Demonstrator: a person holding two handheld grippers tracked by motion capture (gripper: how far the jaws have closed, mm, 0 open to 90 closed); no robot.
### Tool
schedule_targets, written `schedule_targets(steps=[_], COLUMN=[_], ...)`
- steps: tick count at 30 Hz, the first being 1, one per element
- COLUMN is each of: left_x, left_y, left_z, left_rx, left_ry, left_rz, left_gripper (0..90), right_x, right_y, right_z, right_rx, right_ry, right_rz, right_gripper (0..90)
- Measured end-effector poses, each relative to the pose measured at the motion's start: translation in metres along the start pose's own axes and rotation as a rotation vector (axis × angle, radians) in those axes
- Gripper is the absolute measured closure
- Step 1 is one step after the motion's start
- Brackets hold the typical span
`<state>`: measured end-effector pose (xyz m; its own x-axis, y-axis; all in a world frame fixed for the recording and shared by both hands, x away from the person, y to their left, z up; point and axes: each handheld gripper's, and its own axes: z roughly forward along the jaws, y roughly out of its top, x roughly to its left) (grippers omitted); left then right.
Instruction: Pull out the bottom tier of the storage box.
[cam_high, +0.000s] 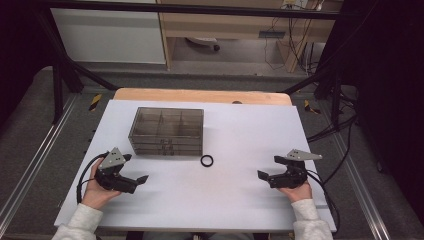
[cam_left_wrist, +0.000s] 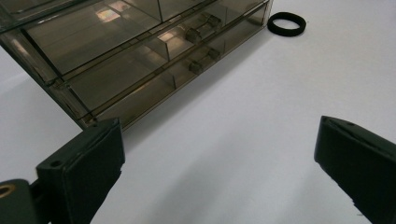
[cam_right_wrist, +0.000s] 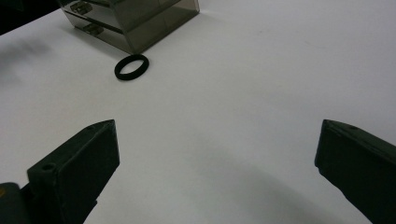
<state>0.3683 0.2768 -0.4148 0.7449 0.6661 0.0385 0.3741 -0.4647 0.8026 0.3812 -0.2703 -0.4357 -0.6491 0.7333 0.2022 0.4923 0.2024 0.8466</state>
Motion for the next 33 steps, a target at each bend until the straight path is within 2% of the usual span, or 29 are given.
schedule_targets(steps=[14, 27, 33], left_x=[-0.003, -0.004, -0.005], left_y=[0.005, 0.010, 0.011], left_z=[0.003, 0.004, 0.006], left_rx=[0.031, 0.033, 0.056], left_ry=[0.007, 0.014, 0.036], left_rz=[0.064, 0.123, 0.162], left_gripper=[1.8, 2.4, 2.6], right_x=[0.000, 0.000, 0.000], right_y=[0.000, 0.000, 0.000], right_z=[0.001, 0.001, 0.001], right_rx=[0.010, 0.010, 0.011], right_ry=[-0.001, 0.000, 0.000], right_rz=[-0.004, -0.002, -0.003], right_gripper=[0.3, 0.3, 0.3])
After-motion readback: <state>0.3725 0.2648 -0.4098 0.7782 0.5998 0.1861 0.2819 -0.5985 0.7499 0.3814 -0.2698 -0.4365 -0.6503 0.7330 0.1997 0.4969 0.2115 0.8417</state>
